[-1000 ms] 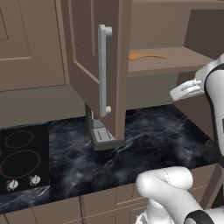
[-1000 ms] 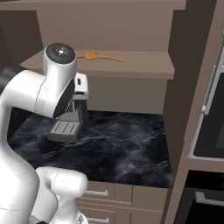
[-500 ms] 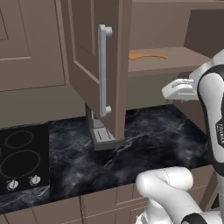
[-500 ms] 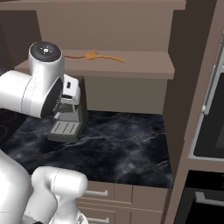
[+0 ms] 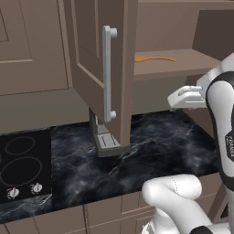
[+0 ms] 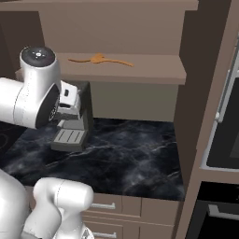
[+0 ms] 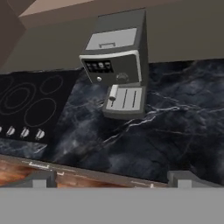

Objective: Organize the utensils by type. Pick up the wooden spoons from the counter and place them in the open cabinet. Then pick up the metallic utensils from the counter and place them in the open drawer.

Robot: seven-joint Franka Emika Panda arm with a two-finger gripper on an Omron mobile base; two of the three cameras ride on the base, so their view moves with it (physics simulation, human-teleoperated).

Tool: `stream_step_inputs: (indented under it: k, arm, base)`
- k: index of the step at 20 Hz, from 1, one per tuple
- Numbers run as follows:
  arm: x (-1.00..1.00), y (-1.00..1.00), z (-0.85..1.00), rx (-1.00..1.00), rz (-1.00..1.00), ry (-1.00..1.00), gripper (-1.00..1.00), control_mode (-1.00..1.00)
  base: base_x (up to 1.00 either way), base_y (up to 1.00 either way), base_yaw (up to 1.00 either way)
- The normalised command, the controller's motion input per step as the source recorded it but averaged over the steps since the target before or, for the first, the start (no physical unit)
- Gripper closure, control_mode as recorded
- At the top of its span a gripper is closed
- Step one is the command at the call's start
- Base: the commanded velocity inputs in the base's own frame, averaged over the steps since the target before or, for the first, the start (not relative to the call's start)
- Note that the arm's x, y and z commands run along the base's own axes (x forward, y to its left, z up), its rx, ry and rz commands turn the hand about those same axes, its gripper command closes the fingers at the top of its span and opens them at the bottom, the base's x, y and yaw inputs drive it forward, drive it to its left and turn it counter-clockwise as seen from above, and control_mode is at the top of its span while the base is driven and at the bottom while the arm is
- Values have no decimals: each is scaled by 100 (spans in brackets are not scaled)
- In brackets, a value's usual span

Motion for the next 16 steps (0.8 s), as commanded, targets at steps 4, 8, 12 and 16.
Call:
stream_step_inputs:
  k: [4, 8, 12, 16]
  arm:
    - [-30, 17, -1, -2, -3, 0, -100, -100]
    - [-24, 10, 0, -1, -8, 0, -100, -100]
    - [-19, 6, 0, -1, -7, 0, -100, -100]
    - [-14, 3, 0, -1, -10, 0, -100, -100]
  base:
    - [0, 0, 0]
    - [0, 0, 0]
    - [0, 0, 0]
    - [0, 0, 0]
